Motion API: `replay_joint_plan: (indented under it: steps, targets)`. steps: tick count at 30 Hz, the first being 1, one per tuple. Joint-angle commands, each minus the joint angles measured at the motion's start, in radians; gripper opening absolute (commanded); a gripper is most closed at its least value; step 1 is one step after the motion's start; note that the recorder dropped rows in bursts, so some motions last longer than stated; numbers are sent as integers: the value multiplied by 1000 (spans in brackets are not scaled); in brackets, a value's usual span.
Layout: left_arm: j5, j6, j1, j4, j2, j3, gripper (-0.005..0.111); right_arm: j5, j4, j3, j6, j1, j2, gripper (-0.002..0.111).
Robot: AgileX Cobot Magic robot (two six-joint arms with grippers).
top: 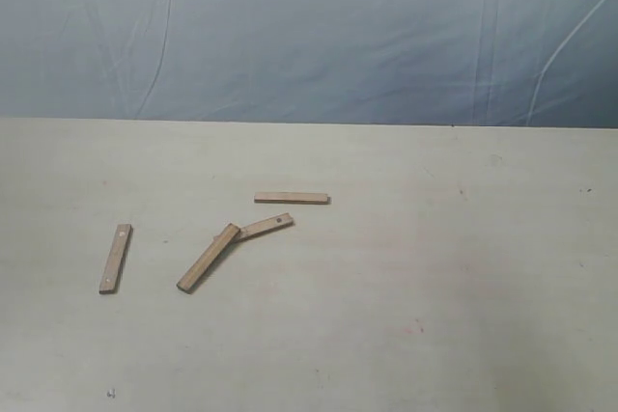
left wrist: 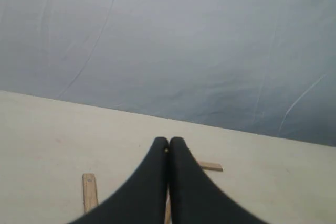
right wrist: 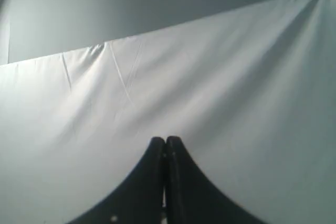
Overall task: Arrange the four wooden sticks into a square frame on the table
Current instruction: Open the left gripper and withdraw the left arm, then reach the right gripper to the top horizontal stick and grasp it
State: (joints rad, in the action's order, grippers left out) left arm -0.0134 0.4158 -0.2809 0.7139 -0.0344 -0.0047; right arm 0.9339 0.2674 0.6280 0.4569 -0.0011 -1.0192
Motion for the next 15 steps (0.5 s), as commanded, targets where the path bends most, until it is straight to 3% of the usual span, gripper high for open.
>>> replay_joint_plan:
  steps: [1, 4, 7, 9, 12, 15]
  targets:
    - [40, 8, -7, -29, 9, 5, 0, -126, 230, 232, 187, 6, -297, -1]
    - [37, 8, -7, -35, 9, 5, 0, -447, 516, 456, 352, 67, -502, -1]
    - [37, 8, -7, -36, 9, 5, 0, -893, 869, 681, 550, 192, -671, -1]
    - [37, 8, -7, -36, 9, 5, 0, -1110, 992, 780, 567, 287, -770, -1]
    - [37, 8, -7, -36, 9, 5, 0, -1269, 848, 917, 252, 394, -886, -1]
    - [37, 8, -7, -36, 9, 5, 0, -1497, 418, 1136, -261, 446, -1025, -1]
